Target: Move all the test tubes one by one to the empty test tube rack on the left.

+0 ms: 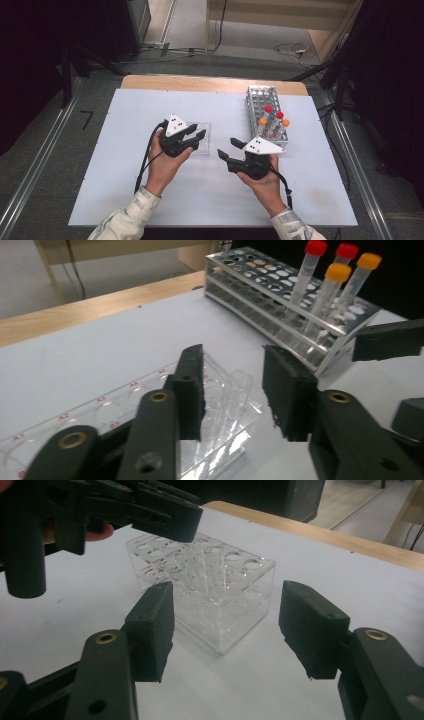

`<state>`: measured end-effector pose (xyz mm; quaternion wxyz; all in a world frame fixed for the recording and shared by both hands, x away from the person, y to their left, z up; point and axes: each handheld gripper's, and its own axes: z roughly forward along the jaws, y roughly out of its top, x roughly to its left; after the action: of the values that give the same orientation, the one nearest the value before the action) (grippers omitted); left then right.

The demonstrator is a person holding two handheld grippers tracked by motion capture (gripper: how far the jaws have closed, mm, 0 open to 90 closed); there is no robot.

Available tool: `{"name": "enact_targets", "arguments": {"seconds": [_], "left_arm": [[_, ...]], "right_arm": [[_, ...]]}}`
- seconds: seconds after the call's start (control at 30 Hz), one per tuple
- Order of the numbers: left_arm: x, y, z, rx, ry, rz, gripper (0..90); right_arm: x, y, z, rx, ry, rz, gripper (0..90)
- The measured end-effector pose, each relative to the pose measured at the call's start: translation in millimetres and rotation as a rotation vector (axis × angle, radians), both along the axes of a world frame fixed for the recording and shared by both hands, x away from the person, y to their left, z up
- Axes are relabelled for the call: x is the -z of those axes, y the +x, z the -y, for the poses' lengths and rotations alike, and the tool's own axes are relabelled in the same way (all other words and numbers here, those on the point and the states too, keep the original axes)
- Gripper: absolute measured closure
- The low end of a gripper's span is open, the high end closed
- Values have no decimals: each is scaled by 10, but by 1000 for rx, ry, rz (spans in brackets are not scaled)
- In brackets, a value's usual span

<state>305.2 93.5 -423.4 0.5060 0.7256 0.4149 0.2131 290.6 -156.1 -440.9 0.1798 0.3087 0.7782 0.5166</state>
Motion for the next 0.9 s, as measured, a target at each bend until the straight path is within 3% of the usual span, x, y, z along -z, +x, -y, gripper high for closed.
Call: {"name": "enact_targets", "arguments": {"seconds": [0.17,0.4,0.63,0.9], "left_arm": [[-19,-8,-20,19,-56,-12,413],[-17,-5,-45,17,-79,-33,279],[-24,-14,-75,11,-77,-31,251],[-37,-20,-107,3,-93,-35,247]], "right_arm": [[-21,35,76,27,4,-8,365],[-90,110,290,91,17,8,316],[-159,186,574,170,34,11,216],[-164,252,850,244,27,3,186]]}}
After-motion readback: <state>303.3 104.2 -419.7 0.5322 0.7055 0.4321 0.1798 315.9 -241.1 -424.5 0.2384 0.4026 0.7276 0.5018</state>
